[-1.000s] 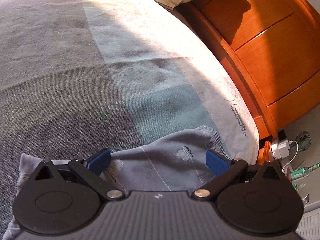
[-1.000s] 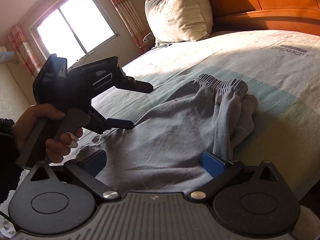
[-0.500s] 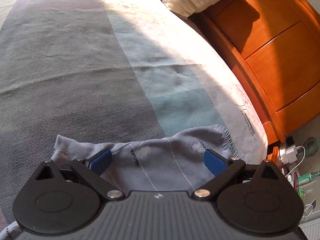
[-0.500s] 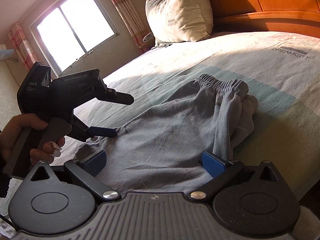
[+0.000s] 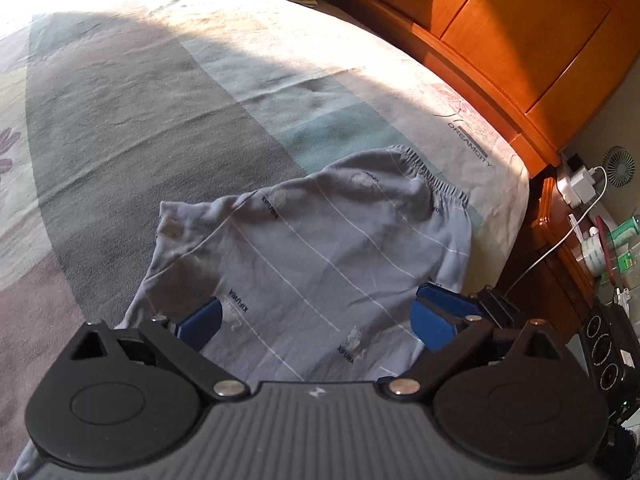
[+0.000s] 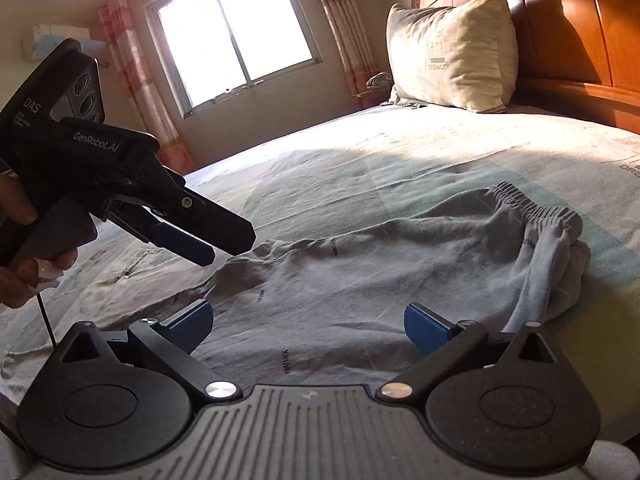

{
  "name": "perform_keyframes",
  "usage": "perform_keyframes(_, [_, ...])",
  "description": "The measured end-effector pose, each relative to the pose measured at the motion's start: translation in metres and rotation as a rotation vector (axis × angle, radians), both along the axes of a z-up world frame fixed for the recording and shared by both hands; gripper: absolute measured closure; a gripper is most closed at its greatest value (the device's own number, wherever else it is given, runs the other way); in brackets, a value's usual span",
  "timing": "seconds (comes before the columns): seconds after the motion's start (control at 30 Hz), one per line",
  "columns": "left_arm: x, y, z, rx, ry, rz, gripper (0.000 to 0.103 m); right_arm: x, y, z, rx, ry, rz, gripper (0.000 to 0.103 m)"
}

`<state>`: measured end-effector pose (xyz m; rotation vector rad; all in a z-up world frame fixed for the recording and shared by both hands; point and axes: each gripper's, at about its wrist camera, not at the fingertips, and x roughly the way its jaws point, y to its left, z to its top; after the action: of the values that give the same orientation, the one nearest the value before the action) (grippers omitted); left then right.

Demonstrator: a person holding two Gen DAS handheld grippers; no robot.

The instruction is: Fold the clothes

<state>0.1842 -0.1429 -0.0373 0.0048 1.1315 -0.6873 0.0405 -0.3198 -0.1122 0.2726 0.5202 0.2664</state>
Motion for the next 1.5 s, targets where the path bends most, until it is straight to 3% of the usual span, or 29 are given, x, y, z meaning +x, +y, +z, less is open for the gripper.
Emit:
perform_keyframes(0.1, [-0.014,0.017,-0.005,0.033,-0.002,0.035,0.003,0.009,0.019,-0.012,-0.093,0.174,0.045,0.000])
perform_keyframes(0.13, [-0.017,0.021,-0.004,0.036,-0.014,0.042,0.003,0.004,0.023,-0.010,-0.134,0.151,0.046,0.000])
perform_keyframes(0.27, [-0.032,0.038,-0.002,0.049,-0.059,0.071,0.003,-0.009,0.040,0.001,-0.237,0.200,0.091,0.000])
perform_keyframes(0.4, [-0.046,0.054,0.001,0.062,-0.104,0.100,0.003,0.001,0.053,0.016,-0.270,0.136,0.065,0.000])
perform_keyframes(0.47, [-0.054,0.063,0.002,0.068,-0.127,0.114,0.003,0.011,0.059,0.009,-0.311,0.140,0.062,0.000])
perform_keyframes(0.53, [-0.062,0.069,0.002,0.074,-0.149,0.123,0.003,0.021,0.065,-0.008,-0.393,0.200,0.048,0.000])
perform_keyframes(0.6, [-0.071,0.071,-0.003,0.079,-0.161,0.126,0.003,0.011,0.055,-0.015,-0.328,0.153,0.027,0.000])
perform_keyframes(0.73, [-0.090,0.076,-0.020,0.094,-0.166,0.137,0.003,0.008,0.054,-0.014,-0.328,0.166,0.025,0.000])
perform_keyframes(0.9, [-0.100,0.094,-0.051,0.067,-0.065,0.242,0.002,-0.001,0.054,-0.006,-0.372,0.217,0.067,0.000])
perform_keyframes(1.0, [-0.101,0.100,-0.045,0.016,-0.062,0.255,0.001,-0.007,0.053,0.004,-0.391,0.182,0.077,0.000])
perform_keyframes(1.1, [-0.101,0.102,-0.030,0.002,-0.113,0.276,0.001,-0.005,0.051,0.004,-0.389,0.137,0.063,0.000])
perform_keyframes(1.17, [-0.103,0.105,-0.023,-0.007,-0.136,0.294,0.001,0.004,0.050,-0.008,-0.377,0.197,0.056,0.000])
perform_keyframes(1.3, [-0.106,0.123,-0.028,-0.019,-0.100,0.325,0.001,0.001,0.046,-0.013,-0.326,0.188,0.034,0.000])
perform_keyframes(1.5, [-0.109,0.158,-0.022,-0.010,-0.065,0.341,0.001,-0.001,0.049,-0.014,-0.344,0.178,0.028,0.000])
